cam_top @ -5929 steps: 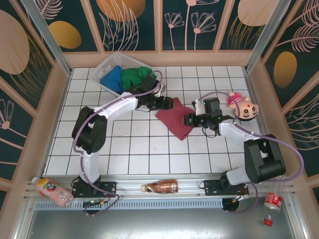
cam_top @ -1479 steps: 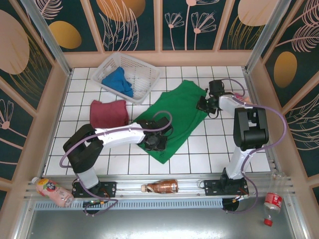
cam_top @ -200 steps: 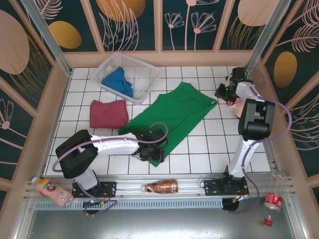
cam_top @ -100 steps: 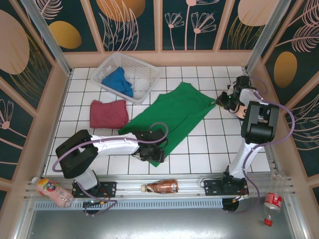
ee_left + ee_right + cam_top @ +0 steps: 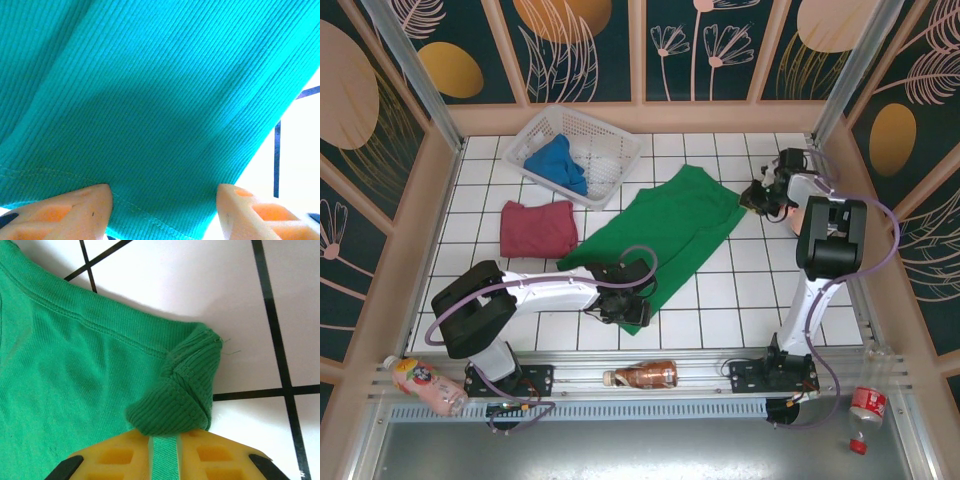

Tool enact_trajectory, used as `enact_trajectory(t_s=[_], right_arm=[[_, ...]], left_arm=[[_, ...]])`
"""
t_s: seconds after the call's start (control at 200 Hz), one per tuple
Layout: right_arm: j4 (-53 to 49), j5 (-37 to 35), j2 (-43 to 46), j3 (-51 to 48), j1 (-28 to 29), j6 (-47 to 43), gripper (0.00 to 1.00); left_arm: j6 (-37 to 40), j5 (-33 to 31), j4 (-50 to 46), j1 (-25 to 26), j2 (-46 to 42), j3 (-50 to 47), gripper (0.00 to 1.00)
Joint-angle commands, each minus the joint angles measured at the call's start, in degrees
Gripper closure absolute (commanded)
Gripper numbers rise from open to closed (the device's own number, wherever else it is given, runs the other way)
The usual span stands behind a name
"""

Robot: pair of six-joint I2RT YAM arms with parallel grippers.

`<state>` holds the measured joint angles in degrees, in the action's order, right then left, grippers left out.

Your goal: Fold and stack the tank tops

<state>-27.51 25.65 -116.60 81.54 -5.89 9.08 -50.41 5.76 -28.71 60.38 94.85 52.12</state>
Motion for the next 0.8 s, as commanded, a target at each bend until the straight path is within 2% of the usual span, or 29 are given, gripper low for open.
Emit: enact_trajectory(t_s=[0.0,0.415,0.58,0.67,0.796], right_arm=[[0.2,0.5,-2.3,2.7,0.1,-0.2,0.80],[-1.5,-1.0,-8.4,8.8,1.3,0.6,0.81],[-5.1,-8.0,-11.2,12.4,2.8,-0.8,0.82],[-6.6,-14.2,-12.2,14.0,4.2,-1.9,0.83],[-6.8,-20.3,-11.3,15.5,5.9,-2.9,0.83]], left_arm=[[-0.4,1.3,-6.5,0.1,2.0,-3.1,0.40],[0.0,1.7,-6.7,0.1,2.8,-2.7,0.40],[-0.4,1.9,-6.5,0.1,2.8,-2.8,0.40],[-0.5,2.0,-6.5,0.1,2.9,-2.6,0.40],[-0.7,2.1,-6.9,0.1,2.5,-2.1,0.40]])
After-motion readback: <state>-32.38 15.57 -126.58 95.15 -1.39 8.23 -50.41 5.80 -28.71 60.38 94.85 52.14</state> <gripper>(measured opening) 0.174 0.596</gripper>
